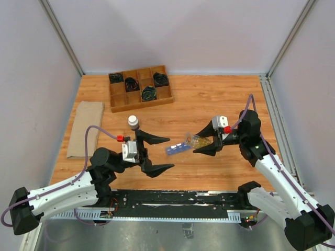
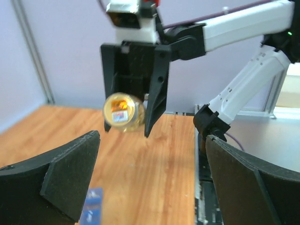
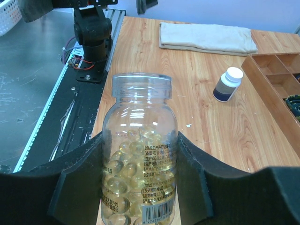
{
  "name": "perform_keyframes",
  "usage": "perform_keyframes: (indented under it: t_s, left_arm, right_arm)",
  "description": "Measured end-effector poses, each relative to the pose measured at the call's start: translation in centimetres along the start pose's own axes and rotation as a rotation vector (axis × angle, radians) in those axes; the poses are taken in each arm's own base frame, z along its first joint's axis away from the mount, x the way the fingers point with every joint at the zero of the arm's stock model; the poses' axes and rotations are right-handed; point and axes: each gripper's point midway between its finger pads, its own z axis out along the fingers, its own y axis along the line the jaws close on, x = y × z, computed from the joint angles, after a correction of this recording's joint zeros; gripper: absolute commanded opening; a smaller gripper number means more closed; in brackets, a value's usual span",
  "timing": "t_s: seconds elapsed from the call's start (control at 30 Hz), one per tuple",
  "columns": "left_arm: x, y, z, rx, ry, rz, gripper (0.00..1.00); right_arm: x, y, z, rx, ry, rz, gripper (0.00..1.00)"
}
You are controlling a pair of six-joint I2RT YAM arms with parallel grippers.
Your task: Sort the pills into containers
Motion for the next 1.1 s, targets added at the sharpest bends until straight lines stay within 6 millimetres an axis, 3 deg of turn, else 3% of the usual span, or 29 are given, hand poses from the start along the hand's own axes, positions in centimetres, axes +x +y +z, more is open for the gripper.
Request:
perform_keyframes:
  t_s: [0.1, 0.23, 0.7, 1.1]
  left_arm:
    - [-0.6, -1.0, 0.5, 0.092, -0.035, 0.133, 0.99]
    - [0.3, -1.4, 1.0, 0.151, -0.025, 0.214, 0.99]
    - [2.4, -0.7, 0.7, 0.13, 0.06, 0.225, 0.99]
    - [2.4, -1.2, 0.2, 0.183, 0.054, 0.327, 0.99]
  right_arm:
    - [0.0, 0.3, 0.0, -0.02, -0.006, -0.008, 0.01]
    - [-0.1, 0.7, 0.0, -0.042, -0.012, -0.017, 0.01]
    - [0.1, 1.1, 0.0, -0.068, -0.013, -0.036, 0.0]
    - [0.2, 1.5, 0.0, -0.085, -0.016, -0.039, 0.01]
